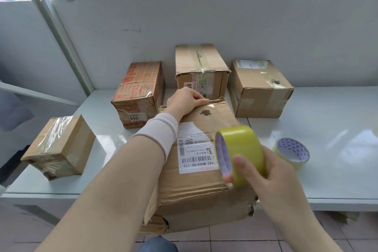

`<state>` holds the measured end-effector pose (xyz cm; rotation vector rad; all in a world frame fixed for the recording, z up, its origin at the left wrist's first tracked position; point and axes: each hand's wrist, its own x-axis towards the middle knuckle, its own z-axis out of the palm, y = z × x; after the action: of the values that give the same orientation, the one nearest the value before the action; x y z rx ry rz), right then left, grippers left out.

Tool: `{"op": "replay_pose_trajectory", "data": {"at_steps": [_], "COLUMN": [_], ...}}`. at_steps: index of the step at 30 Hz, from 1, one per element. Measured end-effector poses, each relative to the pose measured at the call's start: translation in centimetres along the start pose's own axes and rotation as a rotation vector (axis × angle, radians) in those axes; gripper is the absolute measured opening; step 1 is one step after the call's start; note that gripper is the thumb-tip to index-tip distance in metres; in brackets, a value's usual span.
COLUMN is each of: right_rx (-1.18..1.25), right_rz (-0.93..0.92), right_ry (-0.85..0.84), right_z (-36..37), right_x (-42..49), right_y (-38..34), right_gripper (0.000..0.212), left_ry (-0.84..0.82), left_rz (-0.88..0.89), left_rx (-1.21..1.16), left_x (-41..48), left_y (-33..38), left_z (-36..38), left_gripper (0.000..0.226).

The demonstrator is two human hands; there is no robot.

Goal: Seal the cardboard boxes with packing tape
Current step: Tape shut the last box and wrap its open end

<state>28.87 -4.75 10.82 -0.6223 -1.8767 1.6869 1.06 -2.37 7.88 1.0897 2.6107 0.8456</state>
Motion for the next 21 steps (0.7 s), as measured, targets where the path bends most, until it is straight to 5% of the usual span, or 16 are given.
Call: {"op": "replay_pose_trajectory", "data": {"at_steps": [13, 21], "right_rx": [-0.157, -0.16], "right_rz": [0.351, 0.376], "right_ry": [0.002, 0.045], "right_z": [-1.7, -1.5], "right_x": [-5.8, -6.4], "right_y": [-1.0, 3.8], "right_gripper": [0.047, 0.017], "left_ry": [0.036, 0.035], "left_rz": [-0.027, -0.012], "left_rx": [-0.003, 0.024], "left_x": [-0.3, -0.6], "left_y": [0.2, 0.4], "left_z": [0.0, 0.1], "left_gripper": [0.028, 0.028]}}
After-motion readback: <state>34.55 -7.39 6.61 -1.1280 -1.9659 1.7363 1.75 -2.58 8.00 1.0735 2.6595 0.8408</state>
